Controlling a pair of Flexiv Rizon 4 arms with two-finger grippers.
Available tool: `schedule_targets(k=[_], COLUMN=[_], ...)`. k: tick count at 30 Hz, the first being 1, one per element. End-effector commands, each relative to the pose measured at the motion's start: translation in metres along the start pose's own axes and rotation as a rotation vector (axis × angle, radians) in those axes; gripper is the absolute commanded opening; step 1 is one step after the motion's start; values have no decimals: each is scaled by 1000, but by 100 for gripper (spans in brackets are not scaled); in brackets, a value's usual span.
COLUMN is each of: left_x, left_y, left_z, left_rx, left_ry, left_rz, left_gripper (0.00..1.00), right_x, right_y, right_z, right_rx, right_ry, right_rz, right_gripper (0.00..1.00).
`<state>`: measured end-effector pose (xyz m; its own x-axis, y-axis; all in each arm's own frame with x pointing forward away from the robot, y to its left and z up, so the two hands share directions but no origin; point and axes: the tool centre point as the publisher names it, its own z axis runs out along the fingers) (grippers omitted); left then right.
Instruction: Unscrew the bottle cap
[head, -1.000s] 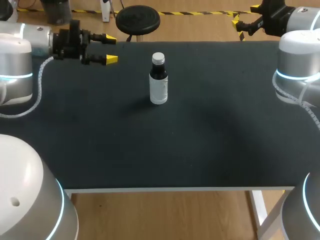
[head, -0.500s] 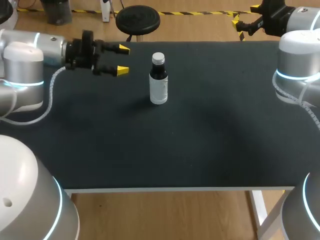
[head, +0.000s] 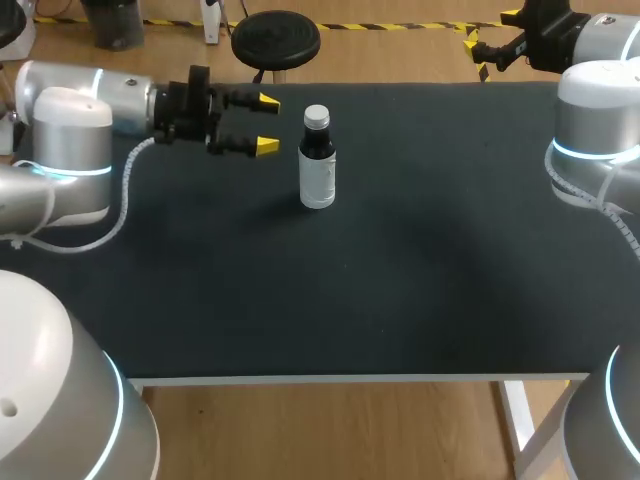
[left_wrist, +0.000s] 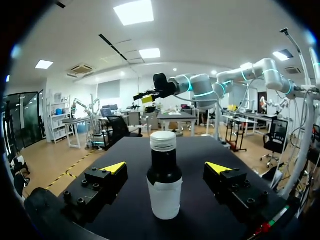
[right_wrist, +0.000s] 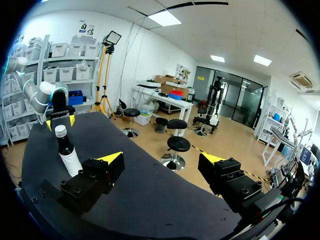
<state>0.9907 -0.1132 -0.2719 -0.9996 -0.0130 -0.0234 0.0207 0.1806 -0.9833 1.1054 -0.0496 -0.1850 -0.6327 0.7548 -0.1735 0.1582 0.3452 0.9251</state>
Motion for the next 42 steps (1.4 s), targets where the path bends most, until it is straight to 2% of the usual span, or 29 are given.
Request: schedule_targets(k=[1,10,23,42], left_x=[-6,-7,6,12], left_y=[2,0,1,3], left_z=[4,9,32,49], left_rx=[-3,18,10,11], left_ry=[7,38,58,80], left_rz=[1,0,2,-8], left_gripper=[100,100,100,100], right_x=[0,0,0,0], right_y=[0,0,0,0], right_z=[0,0,0,0], right_rx=[0,0,0,0], right_ry=[1,1,1,1], right_rz=[0,0,0,0], right_gripper=[100,100,100,100])
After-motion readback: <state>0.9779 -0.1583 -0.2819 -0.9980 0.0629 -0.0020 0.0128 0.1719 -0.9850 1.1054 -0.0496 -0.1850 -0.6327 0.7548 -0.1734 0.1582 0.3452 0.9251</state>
